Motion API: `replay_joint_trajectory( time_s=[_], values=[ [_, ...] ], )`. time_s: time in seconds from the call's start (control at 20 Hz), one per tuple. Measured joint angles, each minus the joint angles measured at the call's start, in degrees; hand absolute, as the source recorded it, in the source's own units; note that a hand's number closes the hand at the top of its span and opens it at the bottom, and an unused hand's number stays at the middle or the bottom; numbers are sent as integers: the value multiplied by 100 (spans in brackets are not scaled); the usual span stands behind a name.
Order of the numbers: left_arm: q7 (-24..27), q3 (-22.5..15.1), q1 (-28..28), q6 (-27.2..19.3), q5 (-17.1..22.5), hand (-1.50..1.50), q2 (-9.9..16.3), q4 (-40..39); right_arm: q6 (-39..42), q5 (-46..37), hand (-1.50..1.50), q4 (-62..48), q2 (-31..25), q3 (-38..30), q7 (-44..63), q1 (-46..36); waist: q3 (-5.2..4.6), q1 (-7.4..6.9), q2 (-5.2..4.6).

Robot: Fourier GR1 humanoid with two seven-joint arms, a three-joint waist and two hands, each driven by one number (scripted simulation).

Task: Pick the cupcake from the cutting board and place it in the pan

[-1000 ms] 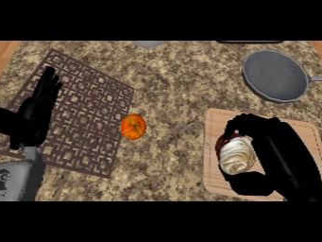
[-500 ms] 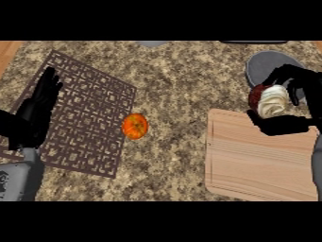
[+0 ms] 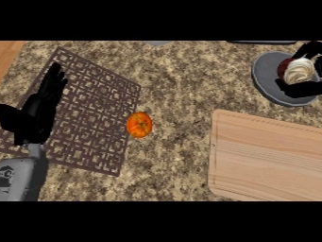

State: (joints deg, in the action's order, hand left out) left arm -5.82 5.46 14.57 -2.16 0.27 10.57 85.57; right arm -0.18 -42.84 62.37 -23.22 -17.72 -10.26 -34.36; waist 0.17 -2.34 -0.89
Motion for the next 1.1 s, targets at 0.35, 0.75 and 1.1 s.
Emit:
replay_joint_trajectory(
  time_s=[0.35, 0.75, 1.1],
  values=[
    [-3, -46, 223, 13, -1, 0, -52, -101, -1047, -326, 150, -2182, -427, -347, -794, -840, 8, -173, -88],
    [64, -197, 311, -25, -78, 0, -204, -152, -1109, -158, -150, -3776, -648, -729, -1308, -1316, 22, -325, -166],
    [91, -168, 382, 18, -58, 0, -171, -229, -113, 41, -150, -4681, -740, -875, -1594, -1476, 27, -363, -190]
  ],
)
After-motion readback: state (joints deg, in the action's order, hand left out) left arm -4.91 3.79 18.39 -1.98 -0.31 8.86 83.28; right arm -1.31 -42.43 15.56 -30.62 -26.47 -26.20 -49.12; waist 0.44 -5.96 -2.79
